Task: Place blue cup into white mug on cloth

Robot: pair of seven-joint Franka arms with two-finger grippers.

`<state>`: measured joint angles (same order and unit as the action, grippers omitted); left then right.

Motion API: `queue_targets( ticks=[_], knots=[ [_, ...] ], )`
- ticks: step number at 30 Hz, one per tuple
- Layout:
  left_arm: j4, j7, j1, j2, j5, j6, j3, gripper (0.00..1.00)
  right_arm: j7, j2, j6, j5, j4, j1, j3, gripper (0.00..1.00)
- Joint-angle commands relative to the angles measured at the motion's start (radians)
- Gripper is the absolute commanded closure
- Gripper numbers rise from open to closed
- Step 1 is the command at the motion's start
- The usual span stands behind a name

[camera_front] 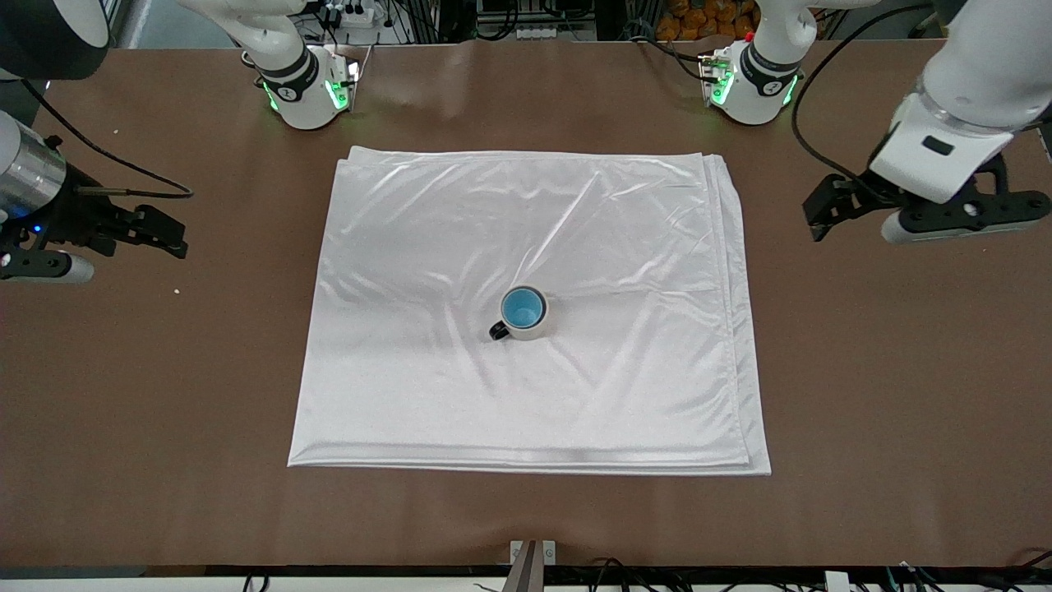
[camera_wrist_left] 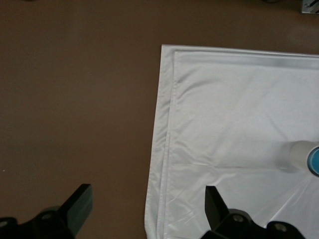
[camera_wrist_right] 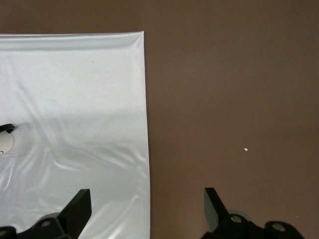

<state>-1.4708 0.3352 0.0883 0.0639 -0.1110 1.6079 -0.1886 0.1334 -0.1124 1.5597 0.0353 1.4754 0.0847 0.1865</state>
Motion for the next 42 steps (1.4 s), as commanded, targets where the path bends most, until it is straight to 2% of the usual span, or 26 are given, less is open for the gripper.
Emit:
queue_targets(
  ticks=[1, 7, 15, 20, 22, 27, 34, 42],
  knots=[
    [-0.031, -0.142, -0.093, -0.027, 0.025, -0.006, -0.009, 0.00, -0.087, -0.015, -0.004, 0.012, -0.027, 0.010, 0.002, 0.00],
    [-0.033, -0.179, -0.133, -0.027, 0.033, -0.006, -0.008, 0.00, -0.103, -0.015, -0.004, 0.020, -0.027, 0.017, 0.004, 0.00],
    [-0.033, -0.180, -0.134, -0.027, 0.033, -0.006, -0.008, 0.00, -0.109, -0.015, -0.003, 0.012, -0.027, 0.032, -0.004, 0.00],
    [-0.039, -0.209, -0.168, -0.027, 0.063, 0.000, -0.006, 0.00, -0.109, -0.012, -0.001, 0.005, -0.027, -0.032, -0.090, 0.00],
    [-0.043, -0.231, -0.165, -0.027, 0.089, 0.003, 0.001, 0.00, -0.115, -0.012, -0.001, -0.003, -0.027, -0.045, -0.105, 0.00],
    [-0.052, -0.237, -0.160, -0.032, 0.093, 0.006, 0.012, 0.00, -0.117, -0.012, 0.003, -0.034, -0.027, -0.045, -0.105, 0.00],
    [-0.066, -0.277, -0.116, -0.039, 0.123, 0.021, 0.110, 0.00, -0.118, -0.013, 0.017, -0.035, -0.027, -0.042, -0.105, 0.00],
    [-0.071, -0.277, -0.117, -0.039, 0.116, 0.020, 0.115, 0.00, -0.118, -0.015, 0.017, -0.032, -0.027, -0.037, -0.107, 0.00]
  ],
)
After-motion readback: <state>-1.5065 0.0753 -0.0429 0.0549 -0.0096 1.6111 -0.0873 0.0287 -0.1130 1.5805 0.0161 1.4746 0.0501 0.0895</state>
